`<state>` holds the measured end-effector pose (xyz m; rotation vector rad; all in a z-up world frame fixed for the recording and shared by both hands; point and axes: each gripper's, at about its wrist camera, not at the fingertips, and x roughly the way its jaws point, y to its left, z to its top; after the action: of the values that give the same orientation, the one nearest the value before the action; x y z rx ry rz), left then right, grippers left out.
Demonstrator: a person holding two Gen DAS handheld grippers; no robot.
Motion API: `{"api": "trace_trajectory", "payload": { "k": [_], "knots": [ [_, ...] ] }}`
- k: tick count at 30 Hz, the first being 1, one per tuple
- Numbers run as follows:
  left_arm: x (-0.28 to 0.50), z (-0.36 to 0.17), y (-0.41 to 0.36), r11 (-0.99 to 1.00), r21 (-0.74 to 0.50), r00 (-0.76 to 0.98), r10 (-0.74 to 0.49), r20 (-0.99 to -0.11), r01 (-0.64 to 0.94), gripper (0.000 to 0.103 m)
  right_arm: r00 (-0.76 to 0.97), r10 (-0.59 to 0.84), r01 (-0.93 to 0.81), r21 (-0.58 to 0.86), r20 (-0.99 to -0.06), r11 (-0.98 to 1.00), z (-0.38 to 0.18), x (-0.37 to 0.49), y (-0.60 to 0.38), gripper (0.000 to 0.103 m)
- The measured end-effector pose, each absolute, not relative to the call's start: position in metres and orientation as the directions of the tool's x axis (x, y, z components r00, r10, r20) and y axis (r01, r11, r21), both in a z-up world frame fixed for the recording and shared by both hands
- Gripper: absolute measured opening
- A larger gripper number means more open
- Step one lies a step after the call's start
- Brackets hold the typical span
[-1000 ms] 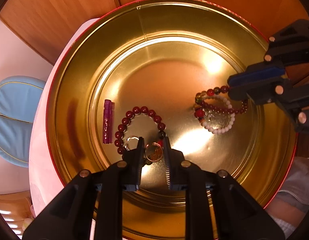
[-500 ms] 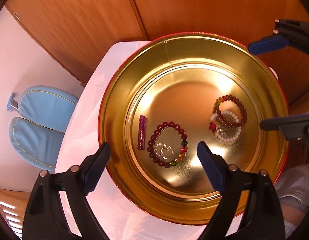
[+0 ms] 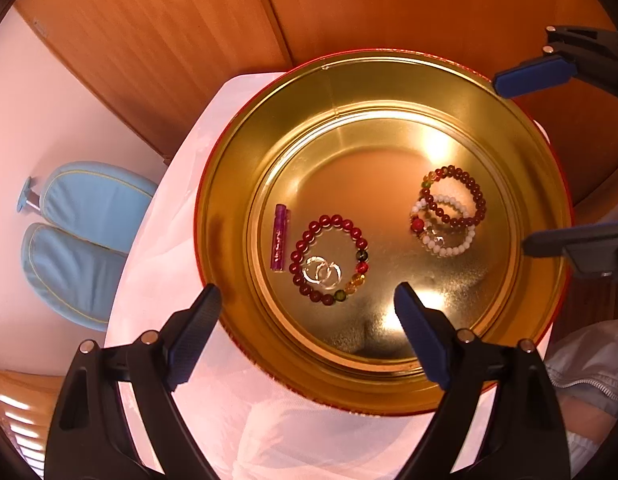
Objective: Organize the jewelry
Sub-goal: 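Withdraw both open tools from the tin back over the table, then grasp the wooden bead necklace at two points with both tools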
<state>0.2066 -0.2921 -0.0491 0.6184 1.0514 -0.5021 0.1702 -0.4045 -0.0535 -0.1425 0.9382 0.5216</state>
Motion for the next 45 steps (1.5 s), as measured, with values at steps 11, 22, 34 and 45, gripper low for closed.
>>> {"api": "trace_trajectory", "payload": {
  "k": [11,22,34,45],
  "knots": [
    [0.156,-0.032,-0.216,0.89,0.112,0.443,-0.108,-0.89,0.442,0.086,0.46,0.477,-0.584,0.15,-0.749,0.798,-0.029,0.135,-0.381,0.094],
    [0.054,-0.011,-0.105,0.979,0.145,0.465,0.064,-0.883,0.14,0.086,0.314,0.635,-0.765,0.207,-0.706,0.61,-0.018,0.079,-0.311,0.094],
    [-0.018,-0.071,0.004,0.979,0.112,0.407,0.033,-0.913,0.172,0.086,0.209,0.562,-0.793,0.198,-0.8,0.576,-0.067,0.035,-0.168,0.094],
    [-0.014,-0.108,0.034,0.968,0.068,0.435,-0.046,-0.899,0.243,0.086,0.254,0.444,-0.775,0.094,-0.859,0.625,-0.113,0.012,-0.092,0.076]
  ]
}}
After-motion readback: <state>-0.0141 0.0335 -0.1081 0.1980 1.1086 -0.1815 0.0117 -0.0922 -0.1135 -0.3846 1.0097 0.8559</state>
